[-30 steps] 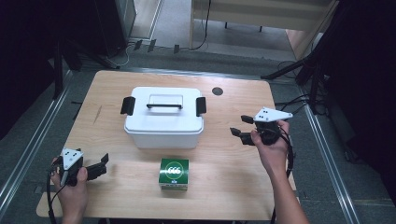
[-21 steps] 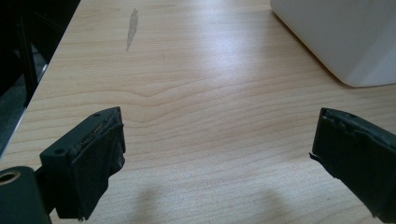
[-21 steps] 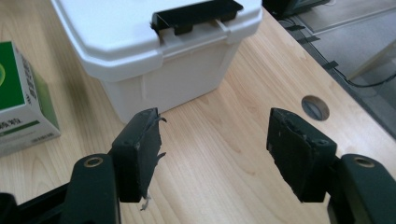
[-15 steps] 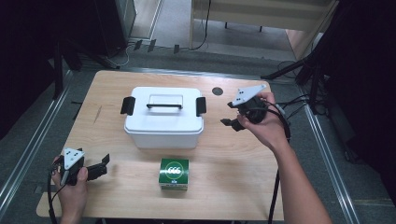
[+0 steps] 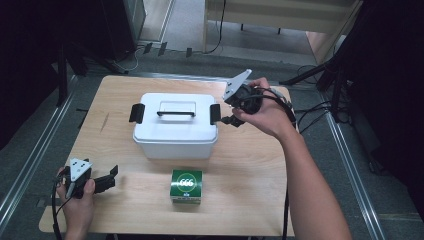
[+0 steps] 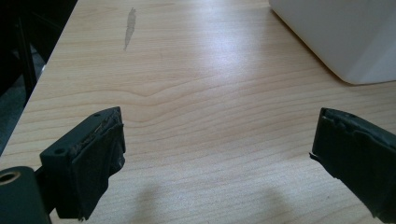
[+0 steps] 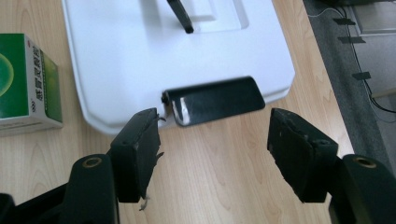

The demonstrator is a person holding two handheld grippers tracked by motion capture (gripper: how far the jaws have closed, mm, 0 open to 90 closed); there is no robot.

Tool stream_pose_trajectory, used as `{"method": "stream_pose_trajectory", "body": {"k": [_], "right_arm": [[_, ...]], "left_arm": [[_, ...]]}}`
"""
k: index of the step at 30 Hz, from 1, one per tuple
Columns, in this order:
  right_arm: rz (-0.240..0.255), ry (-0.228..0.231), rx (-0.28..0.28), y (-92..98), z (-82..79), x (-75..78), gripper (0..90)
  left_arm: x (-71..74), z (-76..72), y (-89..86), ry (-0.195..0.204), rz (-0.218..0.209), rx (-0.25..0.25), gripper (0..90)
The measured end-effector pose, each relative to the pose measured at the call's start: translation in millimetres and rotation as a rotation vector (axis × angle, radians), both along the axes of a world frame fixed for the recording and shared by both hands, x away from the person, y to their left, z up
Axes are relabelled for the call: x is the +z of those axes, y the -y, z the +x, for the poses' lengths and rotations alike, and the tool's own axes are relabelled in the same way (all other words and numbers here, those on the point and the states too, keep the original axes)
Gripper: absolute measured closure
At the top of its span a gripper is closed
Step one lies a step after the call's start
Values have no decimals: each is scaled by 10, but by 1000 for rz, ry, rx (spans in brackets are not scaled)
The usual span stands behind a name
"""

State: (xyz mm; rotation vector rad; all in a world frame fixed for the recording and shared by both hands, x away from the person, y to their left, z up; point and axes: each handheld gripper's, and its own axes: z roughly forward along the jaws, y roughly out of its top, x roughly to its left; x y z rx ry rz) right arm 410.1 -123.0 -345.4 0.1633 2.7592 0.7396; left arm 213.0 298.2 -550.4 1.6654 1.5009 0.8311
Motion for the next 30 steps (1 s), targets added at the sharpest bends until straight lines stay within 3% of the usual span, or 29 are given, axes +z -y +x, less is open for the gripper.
{"method": "stream_pose_trajectory", "body": {"k": [5, 20, 30], "right_arm": [[-39, 0, 20, -216, 34, 24, 342], [-29, -34, 99, -654, 32, -39, 440], [-47, -24, 128, -919, 3, -78, 547]], "left_arm": [[-3, 2, 6, 2, 0, -3, 29], [-10, 13, 28, -1, 17, -6, 30], [-6, 18, 16, 1, 11, -5, 30]]}}
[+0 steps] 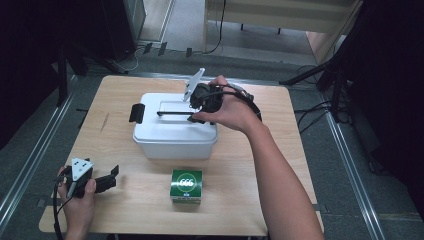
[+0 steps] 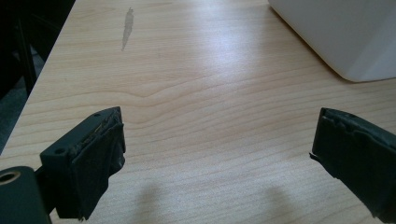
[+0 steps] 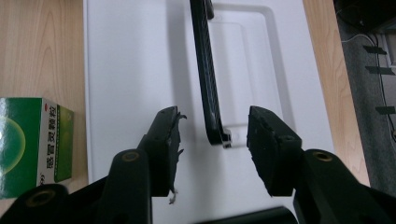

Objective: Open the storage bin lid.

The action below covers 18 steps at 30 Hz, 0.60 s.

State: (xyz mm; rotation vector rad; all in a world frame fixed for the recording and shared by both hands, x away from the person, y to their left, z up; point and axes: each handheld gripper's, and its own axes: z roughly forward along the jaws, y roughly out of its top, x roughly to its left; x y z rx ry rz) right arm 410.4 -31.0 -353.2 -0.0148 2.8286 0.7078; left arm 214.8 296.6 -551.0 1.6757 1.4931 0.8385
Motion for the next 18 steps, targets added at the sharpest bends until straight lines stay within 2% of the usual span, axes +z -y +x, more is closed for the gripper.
{"method": "stream_pose_trajectory", "body": {"k": [2, 5, 9, 17, 18], "right_arm": [[-5, 20, 7, -70, -5, -14, 597], [-12, 23, 15, -107, -2, -17, 623], [-29, 29, 9, -209, 28, 12, 706], [-64, 46, 34, -383, 87, 64, 751], [-77, 45, 40, -449, 93, 69, 758]], "left_arm": [[0, 0, 1, 0, 0, -1, 30], [0, -2, 3, -2, 2, -2, 29], [0, -1, 0, -1, -2, -2, 30], [0, 0, -4, 0, -4, -2, 30], [2, -1, -8, -3, -6, -4, 30]]}}
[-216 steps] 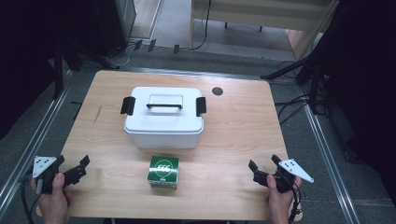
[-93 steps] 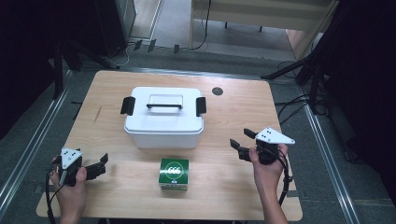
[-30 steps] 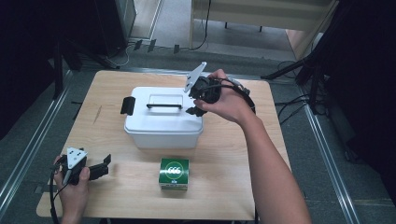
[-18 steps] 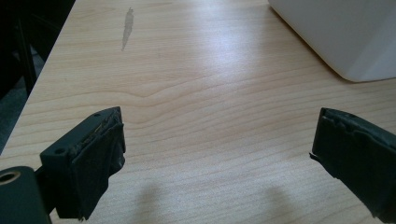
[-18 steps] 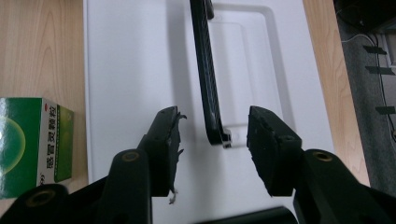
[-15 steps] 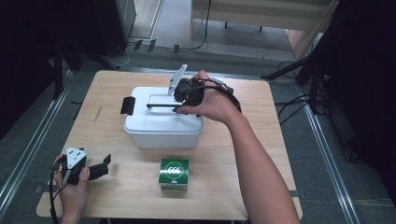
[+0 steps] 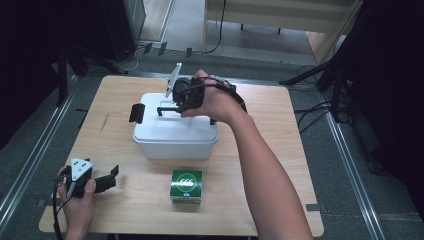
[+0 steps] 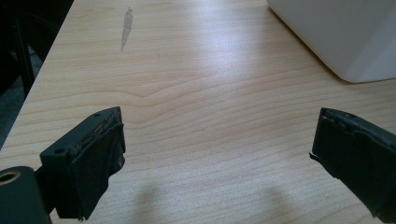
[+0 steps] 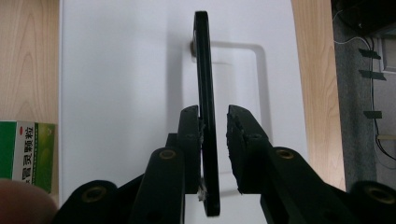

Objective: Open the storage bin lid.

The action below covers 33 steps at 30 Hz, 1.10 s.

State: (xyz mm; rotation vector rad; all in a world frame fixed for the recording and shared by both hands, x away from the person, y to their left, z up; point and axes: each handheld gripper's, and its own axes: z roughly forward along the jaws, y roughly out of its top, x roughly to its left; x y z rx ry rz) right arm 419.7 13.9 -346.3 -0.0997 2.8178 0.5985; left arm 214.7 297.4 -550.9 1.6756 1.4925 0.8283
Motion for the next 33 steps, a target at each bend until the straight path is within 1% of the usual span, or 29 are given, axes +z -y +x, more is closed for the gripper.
{"method": "stream_pose_trajectory", "body": {"k": [3, 4, 5, 6, 7, 8, 9, 10, 12, 13, 15, 16, 19, 20, 21, 22, 25, 26, 28, 29, 30, 31, 32, 33], "right_arm": [[-20, 1, 2, -81, 3, -13, 770], [-20, 1, 2, -81, 3, -13, 770], [-40, 7, 13, -138, 8, -35, 779], [-48, 5, 1, -152, 1, -42, 781], [-48, 5, 1, -152, 1, -42, 781], [-62, 3, 1, -187, 4, -68, 791], [-58, 5, 18, -201, 17, -82, 793], [-67, 3, 3, -212, 15, -93, 792], [-71, -1, 1, -226, 21, -103, 818], [-70, -8, -8, -228, 18, -102, 825], [-72, -11, -7, -231, 17, -99, 835], [-70, -15, 21, -230, 24, -97, 845], [-78, -16, 16, -223, 7, -86, 847], [-73, -12, 33, -224, 16, -85, 847], [-71, -11, 40, -221, 18, -77, 847], [-71, -14, 31, -212, 11, -67, 848], [-63, -7, 44, -198, 25, -34, 848], [-53, -7, 49, -175, 25, 10, 848], [-42, -5, 35, -143, 15, 68, 848], [-35, 2, 46, -132, 22, 92, 848], [-31, 1, 33, -107, 8, 137, 848], [-20, 12, 53, -100, 19, 159, 848], [-21, 14, 34, -78, 1, 197, 849], [-14, 25, 51, -64, 6, 229, 849]], "left_arm": [[1, 1, -2, -1, -1, -1, 30], [1, 1, -2, -1, -1, -1, 30], [0, 1, -4, 1, -3, -1, 30], [3, 0, -8, -4, -3, -2, 30], [3, 0, -8, -4, -3, -2, 30], [2, 3, -8, -2, -5, 0, 30], [2, 3, -8, -2, -5, 0, 29], [1, 5, -7, -1, -6, 0, 30], [1, 6, -8, -3, -6, -1, 30], [1, 6, -8, -3, -6, -1, 30], [1, 7, -7, -4, -8, -1, 30], [2, 7, -8, -4, -9, -1, 30], [1, 7, -7, -5, -8, 0, 30], [1, 8, -7, -5, -8, -1, 30], [1, 9, -7, -6, -9, -1, 30], [2, 8, -8, -7, -9, -1, 30], [2, 9, -8, -7, -9, -1, 30], [1, 10, -8, -7, -9, -2, 30], [2, 11, -10, -7, -8, -3, 30], [2, 12, -9, -7, -9, -2, 30], [2, 12, -10, -7, -8, -3, 30], [2, 12, -10, -7, -9, -2, 30], [2, 12, -10, -7, -10, -2, 30], [2, 12, -12, -7, -11, -2, 30]]}}
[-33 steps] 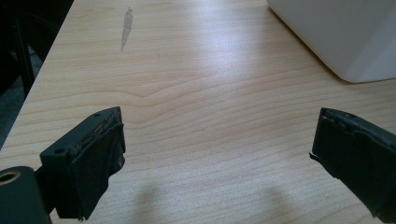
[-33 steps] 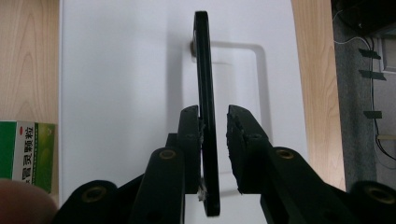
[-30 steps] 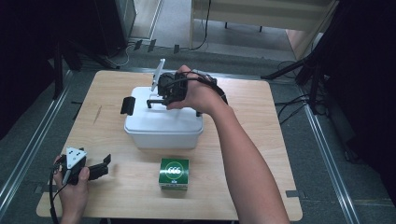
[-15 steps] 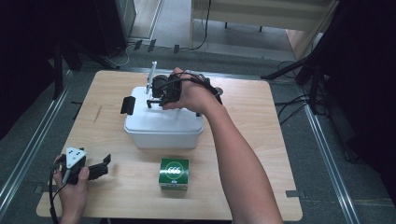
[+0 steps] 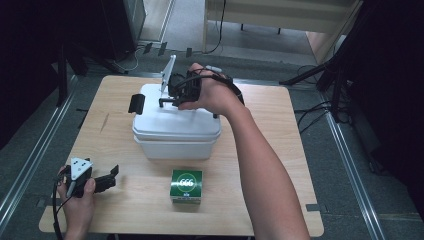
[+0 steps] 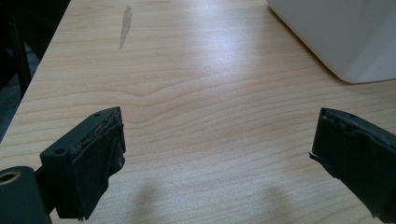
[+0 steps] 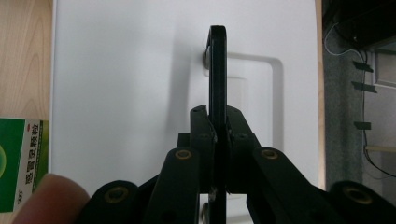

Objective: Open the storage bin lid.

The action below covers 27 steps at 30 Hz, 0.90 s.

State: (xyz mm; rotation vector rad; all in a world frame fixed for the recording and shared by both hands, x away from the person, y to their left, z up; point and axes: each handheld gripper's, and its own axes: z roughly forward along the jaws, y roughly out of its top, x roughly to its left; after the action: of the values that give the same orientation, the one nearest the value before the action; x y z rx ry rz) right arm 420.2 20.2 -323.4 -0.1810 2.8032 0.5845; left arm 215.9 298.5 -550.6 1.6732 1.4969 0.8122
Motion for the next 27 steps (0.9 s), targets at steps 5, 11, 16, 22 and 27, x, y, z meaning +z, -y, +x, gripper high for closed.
{"method": "stream_pose_trajectory", "body": {"k": [5, 11, 16, 22, 27], "right_arm": [[3, 19, 13, 119, -19, 125, 848], [-8, 38, -31, 378, -11, 184, 848], [-16, 46, -50, 580, -2, 202, 848], [-23, 63, -72, 837, -24, 202, 848], [-15, 68, -84, 1074, -46, 177, 848]], "left_arm": [[-1, 1, -1, 1, -1, 0, 30], [-1, 0, -1, 1, -2, 0, 30], [-1, -1, 0, 1, -1, 1, 30], [-2, -4, 4, 5, 3, 0, 29], [-1, -7, 4, 6, 5, 0, 30]]}}
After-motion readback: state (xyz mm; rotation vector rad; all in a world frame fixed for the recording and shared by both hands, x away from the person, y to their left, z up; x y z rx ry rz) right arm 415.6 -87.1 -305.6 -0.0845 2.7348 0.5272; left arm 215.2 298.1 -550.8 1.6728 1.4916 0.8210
